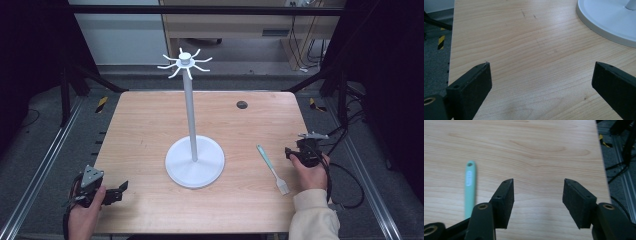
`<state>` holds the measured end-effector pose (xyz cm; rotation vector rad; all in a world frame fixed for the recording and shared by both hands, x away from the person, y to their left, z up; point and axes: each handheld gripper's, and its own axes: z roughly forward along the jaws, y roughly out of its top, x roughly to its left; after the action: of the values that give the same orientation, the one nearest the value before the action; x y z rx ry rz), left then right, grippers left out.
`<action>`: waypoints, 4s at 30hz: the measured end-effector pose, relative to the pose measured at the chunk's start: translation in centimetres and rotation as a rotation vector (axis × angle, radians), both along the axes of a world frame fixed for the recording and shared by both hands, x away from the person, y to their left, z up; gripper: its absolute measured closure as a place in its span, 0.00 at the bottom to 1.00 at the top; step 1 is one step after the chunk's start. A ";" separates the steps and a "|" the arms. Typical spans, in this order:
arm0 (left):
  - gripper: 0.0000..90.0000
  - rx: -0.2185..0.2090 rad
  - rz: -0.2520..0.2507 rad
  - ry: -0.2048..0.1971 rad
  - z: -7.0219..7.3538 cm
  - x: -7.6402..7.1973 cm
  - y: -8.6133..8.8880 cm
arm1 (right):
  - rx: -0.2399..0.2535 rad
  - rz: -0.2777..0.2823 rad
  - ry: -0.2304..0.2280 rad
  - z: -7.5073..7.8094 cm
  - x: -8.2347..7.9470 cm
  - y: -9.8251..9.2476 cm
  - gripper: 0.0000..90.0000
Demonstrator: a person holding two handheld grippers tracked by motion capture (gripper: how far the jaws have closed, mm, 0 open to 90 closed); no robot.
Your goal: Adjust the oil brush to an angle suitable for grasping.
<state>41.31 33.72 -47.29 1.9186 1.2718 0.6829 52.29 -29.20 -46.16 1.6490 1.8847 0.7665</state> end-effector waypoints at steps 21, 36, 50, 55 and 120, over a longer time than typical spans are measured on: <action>0.03 0.023 -0.014 0.005 0.0 0.0 -0.3 | -0.009 0.404 0.022 0.3 -0.4 9.4 0.88; 0.03 0.027 -0.017 0.009 -0.1 0.0 -0.4 | -0.025 0.477 0.077 -0.9 0.0 11.5 0.98; 0.03 0.031 -0.019 0.009 -0.1 0.0 -0.4 | -0.026 0.455 0.104 -1.5 0.6 11.0 1.00; 0.03 0.028 -0.018 0.008 -0.1 0.0 -0.4 | -0.033 0.434 0.103 -1.6 0.8 10.6 1.00; 0.03 0.088 -0.054 -0.079 1.5 0.8 -0.5 | 0.017 0.132 0.123 -0.3 -0.5 4.6 0.99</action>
<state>42.16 33.25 -45.83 1.9694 1.1541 0.7910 51.75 -24.64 -46.42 1.6282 2.0950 0.7503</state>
